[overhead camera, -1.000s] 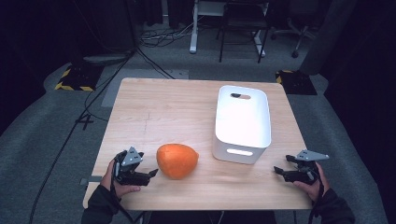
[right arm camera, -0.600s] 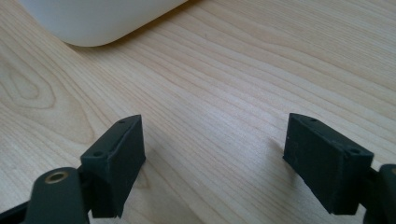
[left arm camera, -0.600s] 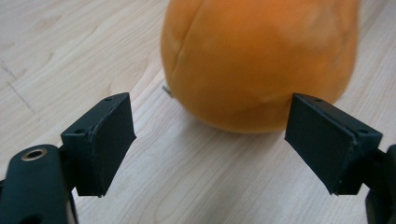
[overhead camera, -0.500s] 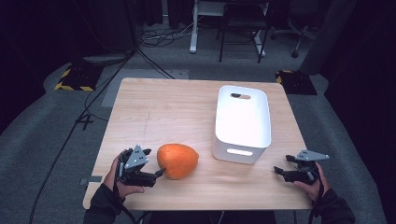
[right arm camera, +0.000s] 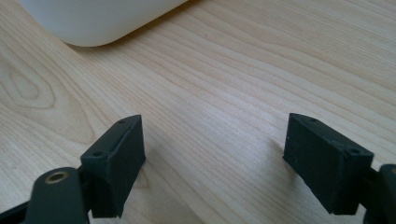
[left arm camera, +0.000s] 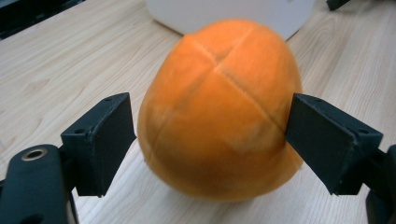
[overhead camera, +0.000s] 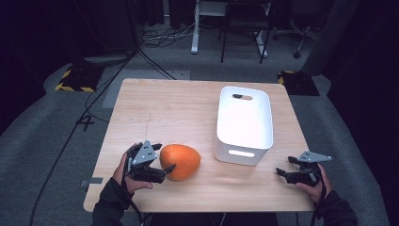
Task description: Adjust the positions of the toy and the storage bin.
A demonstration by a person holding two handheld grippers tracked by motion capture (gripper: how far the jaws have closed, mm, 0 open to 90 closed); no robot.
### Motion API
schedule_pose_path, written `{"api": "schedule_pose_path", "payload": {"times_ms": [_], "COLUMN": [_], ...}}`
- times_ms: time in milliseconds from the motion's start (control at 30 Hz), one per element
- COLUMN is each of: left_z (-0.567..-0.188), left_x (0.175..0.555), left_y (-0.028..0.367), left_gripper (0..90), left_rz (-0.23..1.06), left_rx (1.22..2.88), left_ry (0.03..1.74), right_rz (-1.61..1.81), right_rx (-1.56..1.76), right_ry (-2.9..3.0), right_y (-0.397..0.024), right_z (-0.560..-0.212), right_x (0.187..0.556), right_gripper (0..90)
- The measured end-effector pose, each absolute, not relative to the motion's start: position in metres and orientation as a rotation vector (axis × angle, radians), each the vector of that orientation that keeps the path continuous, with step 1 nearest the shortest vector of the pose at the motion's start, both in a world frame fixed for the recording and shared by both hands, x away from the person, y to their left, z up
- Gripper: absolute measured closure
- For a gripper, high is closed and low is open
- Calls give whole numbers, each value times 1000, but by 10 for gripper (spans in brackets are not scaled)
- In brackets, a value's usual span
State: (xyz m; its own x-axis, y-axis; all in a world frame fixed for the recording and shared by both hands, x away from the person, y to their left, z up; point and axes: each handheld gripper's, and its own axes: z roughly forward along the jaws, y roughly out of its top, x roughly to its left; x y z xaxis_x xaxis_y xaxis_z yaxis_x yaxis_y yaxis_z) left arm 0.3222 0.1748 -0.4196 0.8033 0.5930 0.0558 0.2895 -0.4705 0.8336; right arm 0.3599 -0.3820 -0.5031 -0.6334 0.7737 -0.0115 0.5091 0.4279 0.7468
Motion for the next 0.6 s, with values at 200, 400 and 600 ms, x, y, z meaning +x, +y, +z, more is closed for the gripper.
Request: {"api": "schedule_pose_path", "payload": {"times_ms": [200,400,600], "left_z": [-419,-420,-427], "left_x": [331,341,352], "left_y": [168,164,147], "left_gripper": [157,154,155], "left_rz": [419,365,347], "left_rx": [2088,2078,2056], "left_ry": [642,613,596], "right_rz": [1037,1036,1040], "right_rx": [1099,1098,1099], "right_ry": [2333,2335,2332], "right_y": [-382,-382,-382], "right_z": [-503,-503,-503], "right_x": [360,360,360], "right_gripper": [205,206,205]}}
